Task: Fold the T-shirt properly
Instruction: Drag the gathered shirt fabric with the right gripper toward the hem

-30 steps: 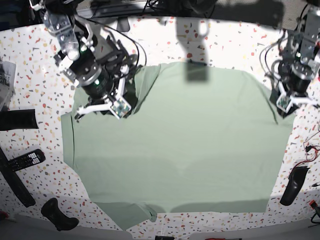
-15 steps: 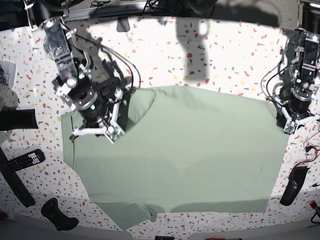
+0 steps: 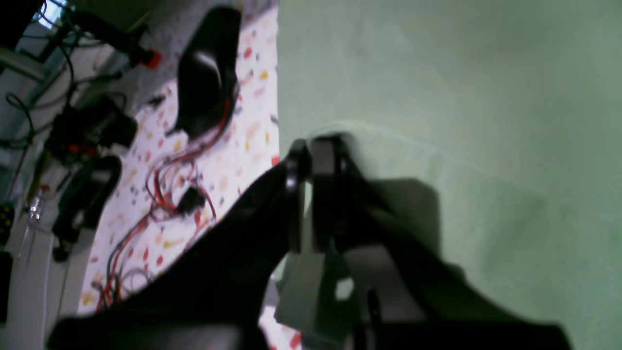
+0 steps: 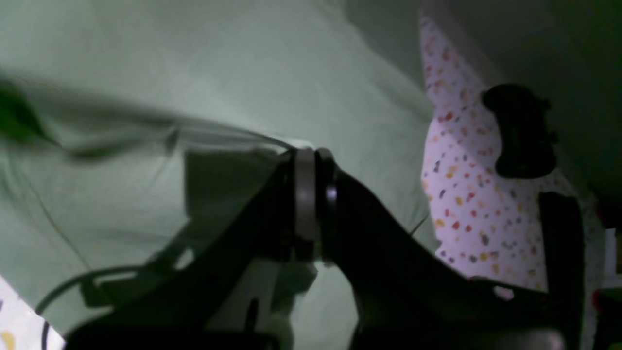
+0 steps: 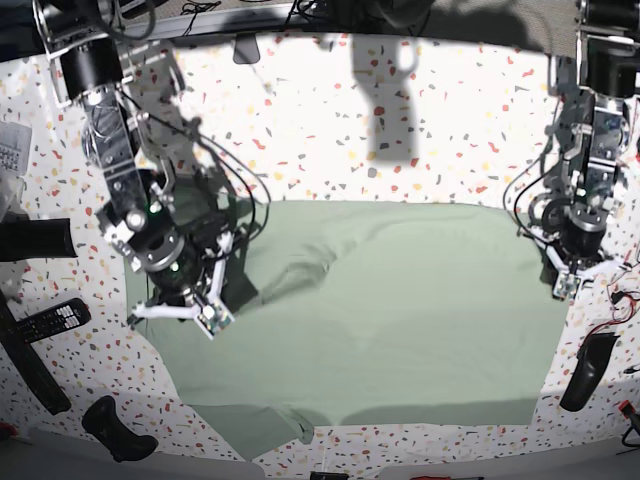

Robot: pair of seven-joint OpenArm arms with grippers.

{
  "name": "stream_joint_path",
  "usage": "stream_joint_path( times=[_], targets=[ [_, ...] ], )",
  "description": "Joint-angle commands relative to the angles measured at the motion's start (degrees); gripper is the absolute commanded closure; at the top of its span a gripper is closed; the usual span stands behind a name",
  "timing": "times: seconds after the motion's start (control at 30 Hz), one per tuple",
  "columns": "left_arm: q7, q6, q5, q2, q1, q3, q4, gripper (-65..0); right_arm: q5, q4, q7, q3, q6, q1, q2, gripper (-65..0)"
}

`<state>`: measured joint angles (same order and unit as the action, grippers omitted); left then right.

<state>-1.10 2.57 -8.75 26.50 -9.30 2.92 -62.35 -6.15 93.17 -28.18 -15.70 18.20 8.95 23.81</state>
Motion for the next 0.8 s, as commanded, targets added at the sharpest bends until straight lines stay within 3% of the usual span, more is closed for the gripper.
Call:
stream_joint_path(
  times=[0.0,0.23,0.33,0.5,0.63,0.77],
  targets=[
    [1.53,-0.87,0.26,0.98,-1.53,-0.5,-0.68,0.0,-0.22,0.57,1.18,0.35,-0.44,1.81,0.44,0.0],
    [-1.33,-0.9,-1.31,0.98,-2.32,-0.5,-0.59,0.0,0.22,-0.04,1.18,0.35,-0.42,3.43,-0.24,0.0],
    [-1.29,-1.07,-4.33,0.98,-2.29,-0.5,-0.59,0.0,0.22,-0.04,1.11,0.35,-0.42,4.35,-1.95,0.0],
    [-1.97,-1.25,-4.31,1.03,-2.29,-0.5,-0.59,0.0,0.11,-0.04,0.17,0.35,-0.42,5.9,-4.59,0.0],
    [-3.63,-7.56,-4.26,1.14,-2.27,-0.5,-0.59,0.0,-4.28,-0.04,-0.96,0.37,-0.46,6.6,-4.76,0.0],
    [-3.58,-7.52,-4.24,1.29,-2.32,-0.5,-0.59,0.0,-5.86,-0.04,-2.01,0.37,-0.5,6.58,-4.76,0.0]
  ],
)
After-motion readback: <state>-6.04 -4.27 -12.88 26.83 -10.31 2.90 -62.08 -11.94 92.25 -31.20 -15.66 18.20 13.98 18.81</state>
